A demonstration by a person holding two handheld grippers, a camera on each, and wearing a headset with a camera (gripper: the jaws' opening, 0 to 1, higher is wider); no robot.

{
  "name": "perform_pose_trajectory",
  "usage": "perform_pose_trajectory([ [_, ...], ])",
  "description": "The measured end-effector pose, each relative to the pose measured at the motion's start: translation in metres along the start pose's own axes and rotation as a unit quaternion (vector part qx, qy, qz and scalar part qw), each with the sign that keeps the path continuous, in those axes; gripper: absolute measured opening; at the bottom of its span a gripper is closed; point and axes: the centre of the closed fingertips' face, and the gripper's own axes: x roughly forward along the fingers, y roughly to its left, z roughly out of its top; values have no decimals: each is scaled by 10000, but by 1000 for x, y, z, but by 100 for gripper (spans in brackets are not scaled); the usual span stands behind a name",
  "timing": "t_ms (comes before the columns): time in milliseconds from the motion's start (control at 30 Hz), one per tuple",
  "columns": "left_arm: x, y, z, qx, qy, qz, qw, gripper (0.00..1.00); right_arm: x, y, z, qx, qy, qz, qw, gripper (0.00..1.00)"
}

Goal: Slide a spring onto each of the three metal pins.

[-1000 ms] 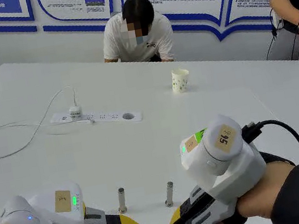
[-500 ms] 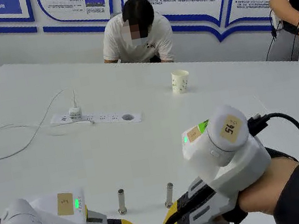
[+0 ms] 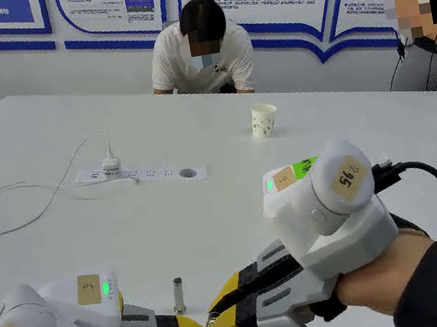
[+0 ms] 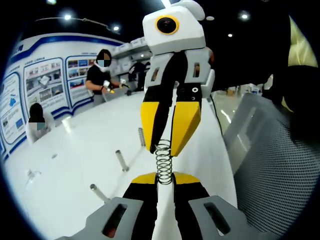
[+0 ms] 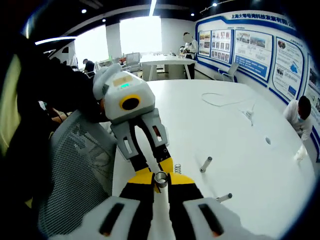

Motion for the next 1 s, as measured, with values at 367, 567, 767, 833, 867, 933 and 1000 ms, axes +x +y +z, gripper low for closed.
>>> perform_pose_trajectory([
  [367, 2, -5, 5, -113, -101, -86, 9998, 11, 3, 0, 8, -20, -173, -38, 9998, 11],
  [567, 1, -2, 4, -165, -115, -69, 9998, 11, 2, -2, 8, 53, -238, -63, 9997, 11],
  [767, 2, 0, 5, -156, -119, -44, 9998, 11, 1, -3, 8, 162, -300, -38, 9994, 11],
  [833, 2, 0, 5, -150, -117, -31, 9998, 13, 1, -2, 9, 176, -330, -30, 9993, 11],
  [867, 2, 1, 5, -149, -109, -14, 9998, 15, 1, -2, 9, 184, -343, -27, 9992, 11],
  [933, 2, 2, 5, -145, -98, 30, 9998, 20, -1, -3, 11, 239, -412, -14, 9989, 11],
  [1000, 0, 4, 5, -166, -105, 60, 9998, 21, -2, -5, 11, 255, -444, -56, 9987, 11],
])
